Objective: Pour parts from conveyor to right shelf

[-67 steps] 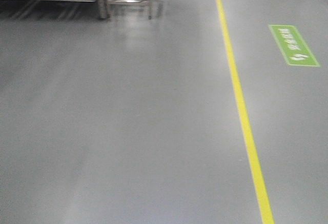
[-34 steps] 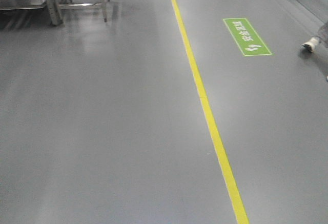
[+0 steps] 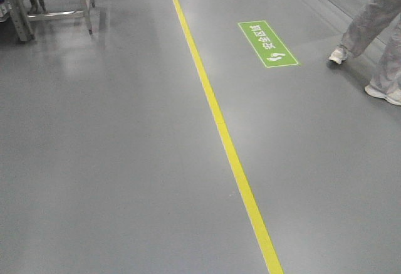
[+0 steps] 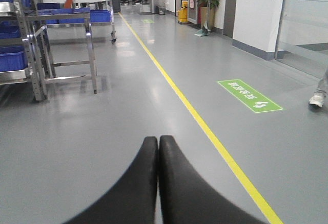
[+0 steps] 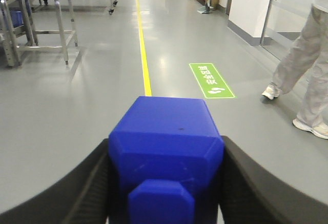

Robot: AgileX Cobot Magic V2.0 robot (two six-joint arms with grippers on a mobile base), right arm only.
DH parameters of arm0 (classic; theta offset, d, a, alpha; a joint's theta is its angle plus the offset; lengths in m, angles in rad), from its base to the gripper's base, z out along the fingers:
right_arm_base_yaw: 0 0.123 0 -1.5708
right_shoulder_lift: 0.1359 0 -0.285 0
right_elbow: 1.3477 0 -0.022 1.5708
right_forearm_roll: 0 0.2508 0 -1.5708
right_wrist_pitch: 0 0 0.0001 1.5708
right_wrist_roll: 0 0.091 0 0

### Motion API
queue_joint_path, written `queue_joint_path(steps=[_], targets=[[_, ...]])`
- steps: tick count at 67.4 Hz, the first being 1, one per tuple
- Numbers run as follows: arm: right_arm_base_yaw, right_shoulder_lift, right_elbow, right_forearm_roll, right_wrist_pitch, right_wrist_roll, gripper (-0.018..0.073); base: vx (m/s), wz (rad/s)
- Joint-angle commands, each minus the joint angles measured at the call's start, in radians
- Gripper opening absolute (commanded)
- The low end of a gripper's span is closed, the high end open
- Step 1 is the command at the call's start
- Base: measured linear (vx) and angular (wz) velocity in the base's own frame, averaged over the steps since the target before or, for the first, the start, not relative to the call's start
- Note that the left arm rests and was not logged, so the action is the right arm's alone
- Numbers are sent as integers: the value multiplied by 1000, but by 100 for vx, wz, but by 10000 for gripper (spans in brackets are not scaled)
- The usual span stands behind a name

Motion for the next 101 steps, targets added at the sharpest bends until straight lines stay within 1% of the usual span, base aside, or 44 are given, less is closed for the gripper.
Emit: queue_joint_path(steps=[1, 35, 75, 101], targets=[[-4, 12, -24, -13, -76, -4, -6, 21, -13], [-4, 12, -24, -13, -76, -4, -6, 32, -1], [-4, 12, -24, -13, -75, -4, -6, 43, 13], [-4, 12, -24, -13, -75, -4, -6, 49, -7]])
